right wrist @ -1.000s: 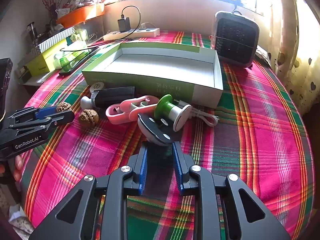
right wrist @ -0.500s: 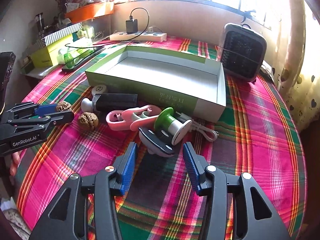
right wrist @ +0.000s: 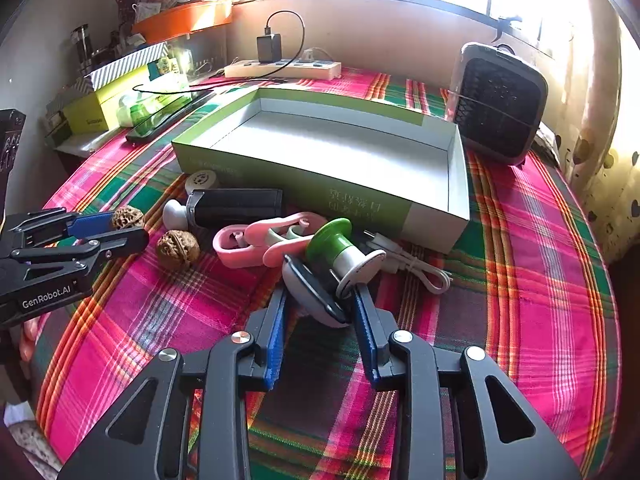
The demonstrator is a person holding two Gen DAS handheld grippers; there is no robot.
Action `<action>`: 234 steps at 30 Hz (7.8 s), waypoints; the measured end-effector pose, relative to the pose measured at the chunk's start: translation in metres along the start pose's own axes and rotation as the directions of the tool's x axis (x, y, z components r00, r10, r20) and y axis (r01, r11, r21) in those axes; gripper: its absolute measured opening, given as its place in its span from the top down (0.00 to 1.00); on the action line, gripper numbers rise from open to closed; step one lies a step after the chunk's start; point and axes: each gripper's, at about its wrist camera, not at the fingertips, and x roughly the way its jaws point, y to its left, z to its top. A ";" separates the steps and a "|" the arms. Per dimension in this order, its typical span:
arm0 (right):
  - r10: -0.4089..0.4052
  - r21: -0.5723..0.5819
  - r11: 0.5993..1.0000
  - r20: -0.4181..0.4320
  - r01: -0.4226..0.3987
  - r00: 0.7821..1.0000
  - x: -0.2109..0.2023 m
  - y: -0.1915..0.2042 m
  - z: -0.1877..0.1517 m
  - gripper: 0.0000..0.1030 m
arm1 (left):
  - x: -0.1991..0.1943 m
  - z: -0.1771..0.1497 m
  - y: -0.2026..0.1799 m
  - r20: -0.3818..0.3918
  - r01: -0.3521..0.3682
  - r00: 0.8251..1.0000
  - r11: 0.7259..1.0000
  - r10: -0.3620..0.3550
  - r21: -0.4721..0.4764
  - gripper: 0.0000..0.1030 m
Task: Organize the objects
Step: 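Close the left gripper on the walnut while the right gripper nears the black disc, then lift the walnut with the left gripper while the right gripper grasps the black disc, then carry the walnut and black disc over the white box with both grippers, then open both grippers to drop the walnut and black disc into the box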
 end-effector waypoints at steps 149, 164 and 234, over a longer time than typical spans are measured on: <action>0.104 0.070 0.991 0.150 -0.116 0.983 -0.005 -0.022 0.106 0.75 | 0.009 0.119 -0.023 0.125 0.053 0.990 0.995 -0.063 0.080 0.74; 0.099 0.148 0.983 0.051 -0.105 0.994 0.063 -0.046 0.141 0.75 | 0.066 0.148 -0.017 0.035 0.004 0.999 0.995 -0.008 0.103 0.74; 0.076 0.158 0.985 -0.012 -0.073 0.997 0.066 -0.042 0.133 0.56 | 0.065 0.137 -0.016 0.016 -0.008 1.000 0.994 0.007 0.113 0.64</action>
